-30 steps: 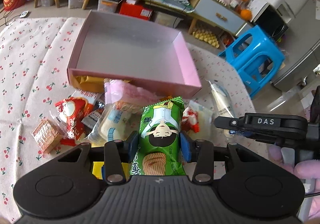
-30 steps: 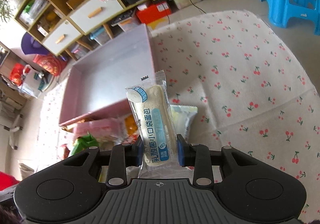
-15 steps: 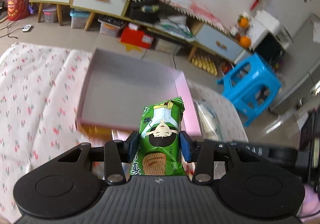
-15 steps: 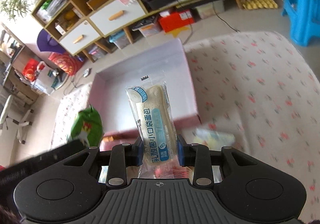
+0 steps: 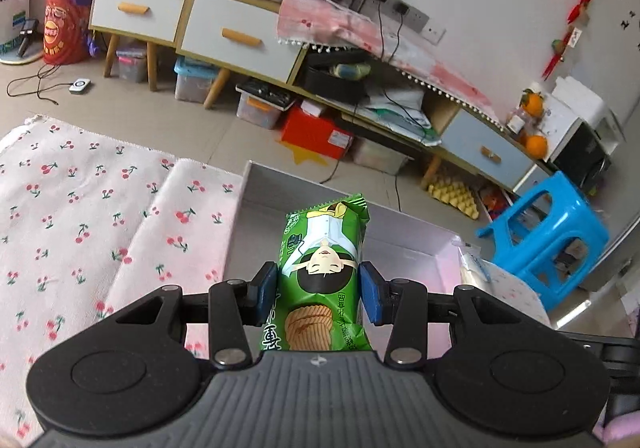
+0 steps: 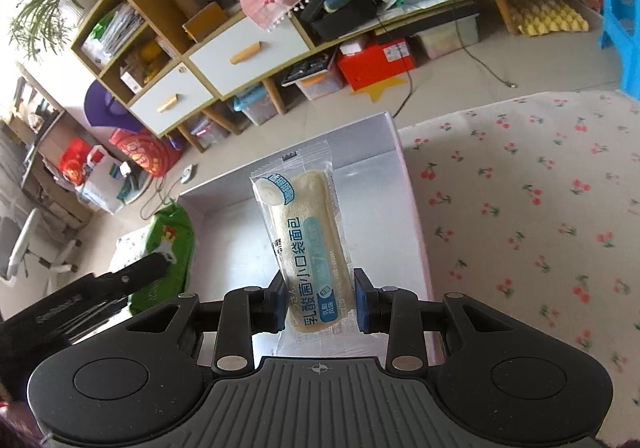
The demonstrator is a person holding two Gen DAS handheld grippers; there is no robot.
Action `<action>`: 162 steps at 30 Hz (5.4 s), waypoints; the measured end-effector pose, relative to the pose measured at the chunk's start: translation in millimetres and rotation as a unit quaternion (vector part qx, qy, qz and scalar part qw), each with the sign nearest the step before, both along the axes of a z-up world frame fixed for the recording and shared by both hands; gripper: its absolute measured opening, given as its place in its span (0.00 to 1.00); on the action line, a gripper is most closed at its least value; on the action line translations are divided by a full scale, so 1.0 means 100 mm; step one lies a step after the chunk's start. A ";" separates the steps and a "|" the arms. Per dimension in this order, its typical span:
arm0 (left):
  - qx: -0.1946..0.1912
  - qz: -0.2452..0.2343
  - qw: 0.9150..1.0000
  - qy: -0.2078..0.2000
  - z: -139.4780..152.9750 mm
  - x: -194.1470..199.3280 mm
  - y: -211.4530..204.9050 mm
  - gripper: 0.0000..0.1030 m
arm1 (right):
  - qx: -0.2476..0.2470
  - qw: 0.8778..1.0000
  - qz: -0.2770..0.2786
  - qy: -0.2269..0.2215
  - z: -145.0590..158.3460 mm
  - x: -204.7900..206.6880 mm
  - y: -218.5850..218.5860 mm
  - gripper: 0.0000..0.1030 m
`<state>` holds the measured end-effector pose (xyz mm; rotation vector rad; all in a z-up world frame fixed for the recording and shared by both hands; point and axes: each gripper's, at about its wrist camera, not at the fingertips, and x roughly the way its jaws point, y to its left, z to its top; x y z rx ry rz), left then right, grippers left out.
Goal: Organize snacks
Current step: 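Carry both bags into the pink box and open both tools to release, then withdraw both tools from the box back over the snack pile, then grasp the yellow cracker pack with the left tool while the right tool grasps the silver bar, then lift both snacks and lower them into the pink box beside the green bag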
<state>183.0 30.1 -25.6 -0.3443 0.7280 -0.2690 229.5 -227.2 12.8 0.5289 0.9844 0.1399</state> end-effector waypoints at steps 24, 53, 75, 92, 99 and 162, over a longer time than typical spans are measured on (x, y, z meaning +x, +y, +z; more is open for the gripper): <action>0.116 -0.046 0.991 0.044 -0.06 -0.05 -0.13 0.39 | -0.138 0.989 0.041 0.028 -0.14 0.00 0.27 0.30; 0.138 -0.038 0.989 0.044 0.38 -0.63 -0.32 0.97 | -0.135 0.990 0.020 0.026 0.65 -0.69 0.17 0.83; 0.140 -0.036 0.983 0.117 0.07 -1.21 -0.14 0.99 | -0.115 0.986 0.029 0.114 0.33 -1.39 0.28 0.88; 0.108 -0.085 0.975 0.176 -0.26 -1.27 -0.15 0.55 | -0.096 0.980 0.045 0.166 -0.01 -1.33 0.64 0.88; 0.114 -0.115 0.972 0.170 -0.25 -1.33 -0.15 0.43 | -0.112 0.978 0.060 0.165 -0.11 -1.34 0.76 0.88; 0.153 -0.131 0.971 0.128 -0.12 -1.80 0.06 0.47 | -0.160 0.971 0.157 0.082 0.20 -1.84 0.75 0.29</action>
